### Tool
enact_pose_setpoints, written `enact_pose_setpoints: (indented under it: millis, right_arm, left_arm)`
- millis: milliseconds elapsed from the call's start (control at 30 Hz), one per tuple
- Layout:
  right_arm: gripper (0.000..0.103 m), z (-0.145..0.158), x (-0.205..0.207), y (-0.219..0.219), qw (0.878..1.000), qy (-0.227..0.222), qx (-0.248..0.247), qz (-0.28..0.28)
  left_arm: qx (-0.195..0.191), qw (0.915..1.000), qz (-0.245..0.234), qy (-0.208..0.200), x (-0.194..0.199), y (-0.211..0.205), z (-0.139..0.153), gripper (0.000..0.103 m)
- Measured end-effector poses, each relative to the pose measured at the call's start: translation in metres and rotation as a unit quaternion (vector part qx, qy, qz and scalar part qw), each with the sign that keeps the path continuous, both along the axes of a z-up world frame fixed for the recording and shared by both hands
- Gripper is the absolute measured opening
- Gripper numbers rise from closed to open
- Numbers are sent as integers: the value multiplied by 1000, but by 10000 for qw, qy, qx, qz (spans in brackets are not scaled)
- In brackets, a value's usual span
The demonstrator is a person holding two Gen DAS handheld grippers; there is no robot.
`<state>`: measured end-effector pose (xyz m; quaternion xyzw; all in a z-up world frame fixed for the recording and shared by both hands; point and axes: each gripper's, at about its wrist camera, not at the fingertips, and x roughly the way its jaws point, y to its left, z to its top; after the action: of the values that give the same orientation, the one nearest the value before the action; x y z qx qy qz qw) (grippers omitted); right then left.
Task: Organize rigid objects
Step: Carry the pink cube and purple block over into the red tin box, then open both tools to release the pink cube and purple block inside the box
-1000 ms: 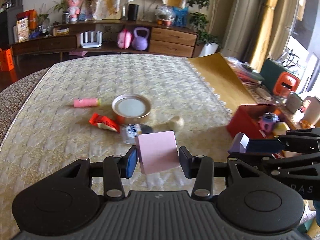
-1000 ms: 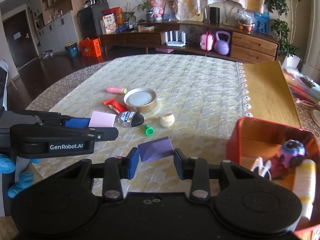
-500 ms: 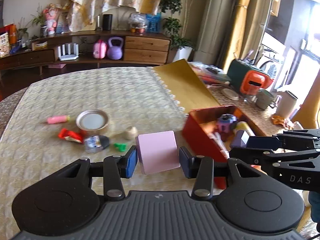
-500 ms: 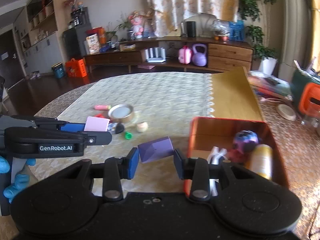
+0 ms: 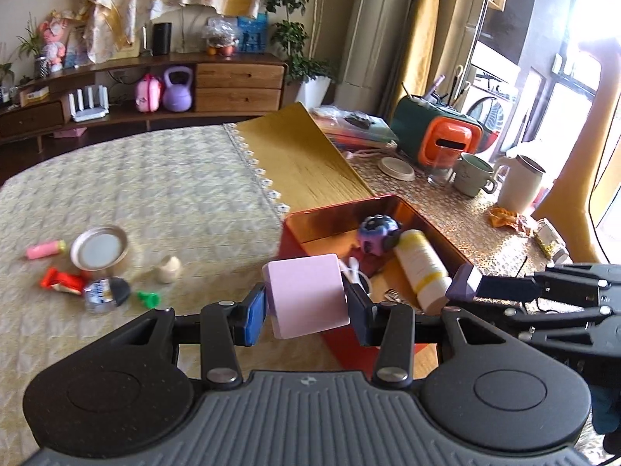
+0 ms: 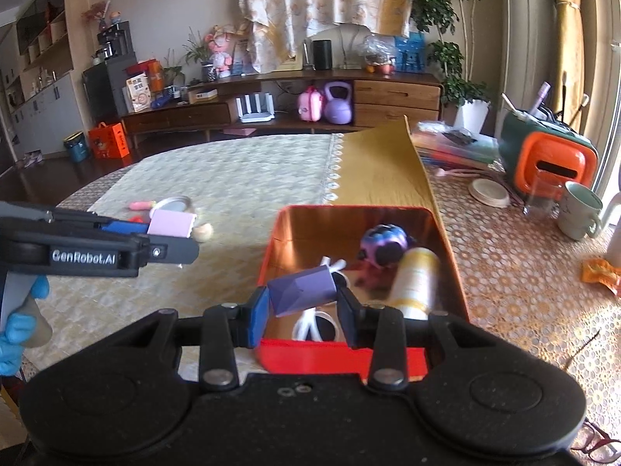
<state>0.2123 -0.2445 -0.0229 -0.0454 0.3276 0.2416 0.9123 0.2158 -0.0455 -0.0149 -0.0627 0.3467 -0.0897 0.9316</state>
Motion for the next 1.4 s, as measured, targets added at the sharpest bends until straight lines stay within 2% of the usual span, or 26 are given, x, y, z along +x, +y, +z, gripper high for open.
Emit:
enact_pose_setpoints:
  millis: [367, 700, 867, 1200, 1400]
  right_arm:
    - [37, -23, 14, -21, 9996, 244, 50, -152]
    - [37, -36, 40, -9, 9993, 366, -28, -26]
    - [37, -45, 50, -2, 9989, 440, -139, 51]
    - [37, -60, 67, 7, 9977, 609, -291, 118]
    - [37, -67, 68, 10, 9971, 653, -364, 147]
  left_arm:
    - [87, 9994, -216, 267, 48, -33, -15, 44]
    - [386, 9977, -356, 427, 104, -64, -34, 44]
    - [372, 9965, -356, 655, 129, -72, -49, 44]
    - [272, 9947, -325, 934, 156, -82, -70, 44]
    - [411, 9946, -278, 916, 165, -82, -71, 44]
